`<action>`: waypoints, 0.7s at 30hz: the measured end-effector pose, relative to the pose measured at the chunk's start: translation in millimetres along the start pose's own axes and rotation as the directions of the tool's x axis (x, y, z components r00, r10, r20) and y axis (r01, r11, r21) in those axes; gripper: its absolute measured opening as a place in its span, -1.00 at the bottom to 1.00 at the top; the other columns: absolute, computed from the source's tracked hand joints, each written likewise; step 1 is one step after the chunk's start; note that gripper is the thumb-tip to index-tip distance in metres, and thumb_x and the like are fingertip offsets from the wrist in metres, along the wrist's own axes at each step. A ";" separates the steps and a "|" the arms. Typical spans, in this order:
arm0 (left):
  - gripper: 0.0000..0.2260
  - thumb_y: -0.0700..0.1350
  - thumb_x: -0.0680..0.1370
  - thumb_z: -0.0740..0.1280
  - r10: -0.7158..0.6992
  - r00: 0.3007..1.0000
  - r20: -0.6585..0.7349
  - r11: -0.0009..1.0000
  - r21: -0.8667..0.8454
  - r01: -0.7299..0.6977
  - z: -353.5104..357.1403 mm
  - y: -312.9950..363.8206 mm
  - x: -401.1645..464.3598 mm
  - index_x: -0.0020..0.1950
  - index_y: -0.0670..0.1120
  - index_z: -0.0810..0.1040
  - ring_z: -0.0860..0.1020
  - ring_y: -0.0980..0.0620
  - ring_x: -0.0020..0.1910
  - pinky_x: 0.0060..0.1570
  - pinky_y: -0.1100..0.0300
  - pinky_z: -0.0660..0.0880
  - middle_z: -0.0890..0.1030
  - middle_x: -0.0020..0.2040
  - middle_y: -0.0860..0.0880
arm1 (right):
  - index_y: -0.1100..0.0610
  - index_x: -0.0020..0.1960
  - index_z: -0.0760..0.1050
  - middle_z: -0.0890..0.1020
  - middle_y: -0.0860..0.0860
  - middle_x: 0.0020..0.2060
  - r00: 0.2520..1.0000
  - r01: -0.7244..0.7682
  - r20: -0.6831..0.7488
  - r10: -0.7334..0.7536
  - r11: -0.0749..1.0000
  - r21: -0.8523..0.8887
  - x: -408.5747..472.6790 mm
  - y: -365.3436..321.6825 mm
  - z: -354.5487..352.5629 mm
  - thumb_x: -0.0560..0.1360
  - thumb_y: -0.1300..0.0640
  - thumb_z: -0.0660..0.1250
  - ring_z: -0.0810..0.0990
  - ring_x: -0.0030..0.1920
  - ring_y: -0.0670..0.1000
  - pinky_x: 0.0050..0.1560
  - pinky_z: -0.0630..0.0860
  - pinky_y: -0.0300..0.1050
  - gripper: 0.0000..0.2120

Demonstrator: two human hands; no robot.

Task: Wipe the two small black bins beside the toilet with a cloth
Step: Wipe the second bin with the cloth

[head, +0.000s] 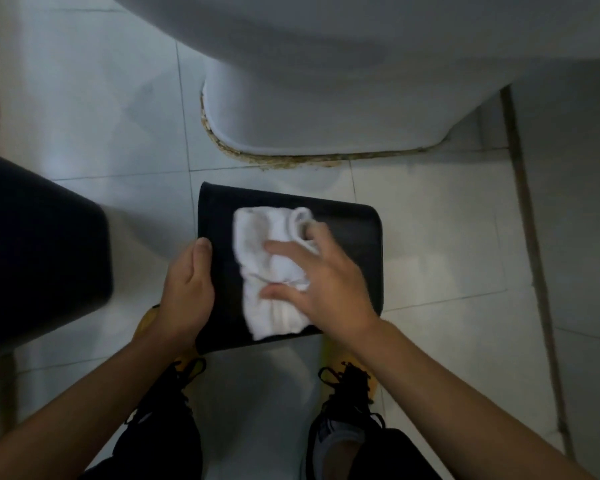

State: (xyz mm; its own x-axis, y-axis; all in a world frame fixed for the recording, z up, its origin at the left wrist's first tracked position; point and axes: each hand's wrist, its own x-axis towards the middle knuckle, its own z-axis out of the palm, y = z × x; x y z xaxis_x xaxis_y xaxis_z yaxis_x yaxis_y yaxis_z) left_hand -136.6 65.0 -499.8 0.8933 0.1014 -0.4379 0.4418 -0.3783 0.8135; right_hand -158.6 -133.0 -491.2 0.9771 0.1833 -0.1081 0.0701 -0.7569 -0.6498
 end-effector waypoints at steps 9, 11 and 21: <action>-0.63 -0.04 0.71 0.00 -0.044 0.999 -0.009 0.998 -0.049 0.044 4.3 12.8 -3.7 -0.24 -0.07 0.38 0.44 0.33 -0.43 -0.45 0.49 0.34 0.42 -0.29 -0.04 | -0.12 0.28 0.52 0.40 -0.07 0.22 0.913 -0.355 -0.232 0.336 0.934 -0.043 -63.4 23.1 -18.1 0.38 -0.38 0.37 0.54 0.06 -0.02 -0.09 0.61 -0.03 -0.43; -0.62 -0.04 0.71 -0.01 -0.033 0.999 -0.006 0.998 -0.050 0.033 4.5 14.3 -3.3 -0.25 -0.10 0.38 0.44 0.31 -0.44 -0.46 0.47 0.35 0.42 -0.30 -0.06 | -0.18 0.27 0.49 0.38 -0.08 0.26 0.944 -0.300 -0.175 0.281 0.949 -0.095 -71.7 3.1 -1.5 0.37 -0.41 0.35 0.59 0.07 0.04 -0.10 0.63 -0.05 -0.45; -0.63 -0.02 0.70 0.01 -0.024 1.000 0.016 0.999 -0.027 0.024 0.4 8.1 -3.2 -0.19 -0.11 0.44 0.46 0.29 -0.40 -0.44 0.47 0.36 0.48 -0.27 -0.07 | -0.19 0.24 0.52 0.37 -0.13 0.21 0.901 -0.377 -0.230 0.368 0.926 0.007 -36.3 15.8 -14.0 0.34 -0.32 0.44 0.49 0.09 -0.07 -0.02 0.51 -0.14 -0.49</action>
State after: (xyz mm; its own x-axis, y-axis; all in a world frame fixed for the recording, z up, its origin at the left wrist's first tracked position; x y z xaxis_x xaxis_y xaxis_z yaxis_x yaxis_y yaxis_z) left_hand -135.9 61.3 -492.0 0.8810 0.0953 -0.4634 0.4654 -0.3506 0.8127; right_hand -190.1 -160.4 -487.0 0.9523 -0.2579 -0.1630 -0.3044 -0.7659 -0.5664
